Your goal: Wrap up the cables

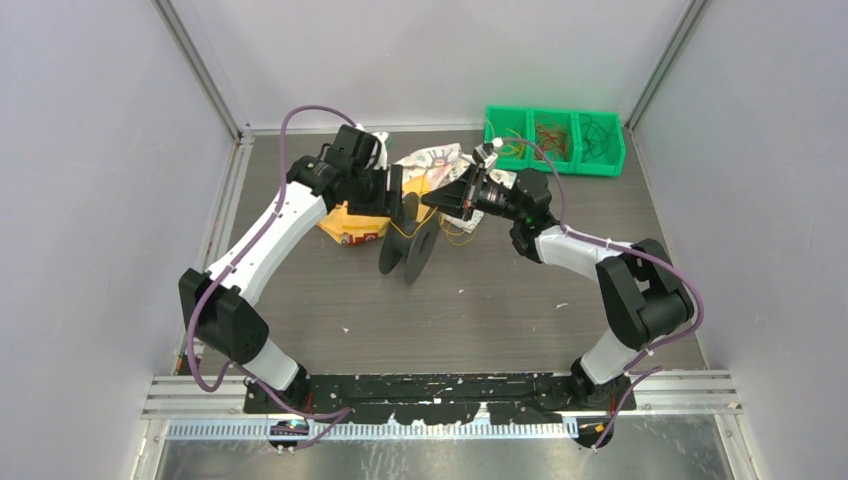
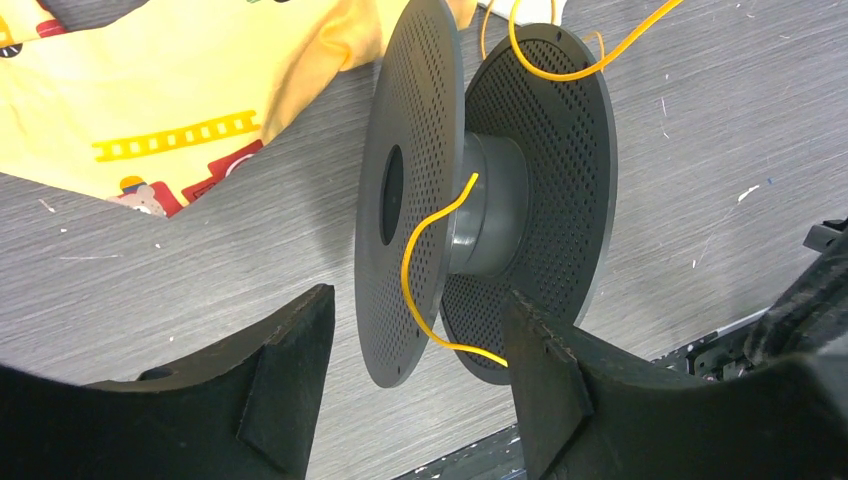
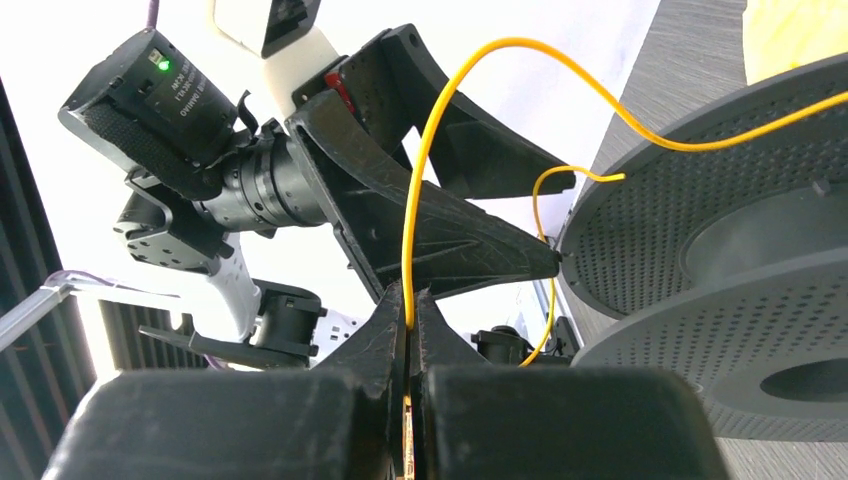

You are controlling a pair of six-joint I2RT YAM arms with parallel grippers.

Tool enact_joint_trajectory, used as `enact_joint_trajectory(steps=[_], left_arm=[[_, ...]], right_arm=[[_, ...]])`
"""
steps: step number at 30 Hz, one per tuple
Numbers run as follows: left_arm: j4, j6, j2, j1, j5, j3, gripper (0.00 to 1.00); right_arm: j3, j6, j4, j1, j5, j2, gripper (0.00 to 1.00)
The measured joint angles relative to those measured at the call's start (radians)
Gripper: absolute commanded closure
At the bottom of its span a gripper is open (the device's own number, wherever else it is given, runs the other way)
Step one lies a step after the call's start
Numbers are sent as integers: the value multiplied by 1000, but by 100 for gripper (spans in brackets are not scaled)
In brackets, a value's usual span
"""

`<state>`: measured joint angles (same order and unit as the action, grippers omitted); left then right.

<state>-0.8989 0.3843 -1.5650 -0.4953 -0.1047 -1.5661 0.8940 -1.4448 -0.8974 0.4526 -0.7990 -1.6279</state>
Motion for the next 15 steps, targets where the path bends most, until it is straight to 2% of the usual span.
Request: enact_joint_trajectory(steps=[15], left_arm=[[9, 0, 0, 0, -5, 13, 37]], right_arm=[[-60, -2, -7, 0, 9, 40, 99]])
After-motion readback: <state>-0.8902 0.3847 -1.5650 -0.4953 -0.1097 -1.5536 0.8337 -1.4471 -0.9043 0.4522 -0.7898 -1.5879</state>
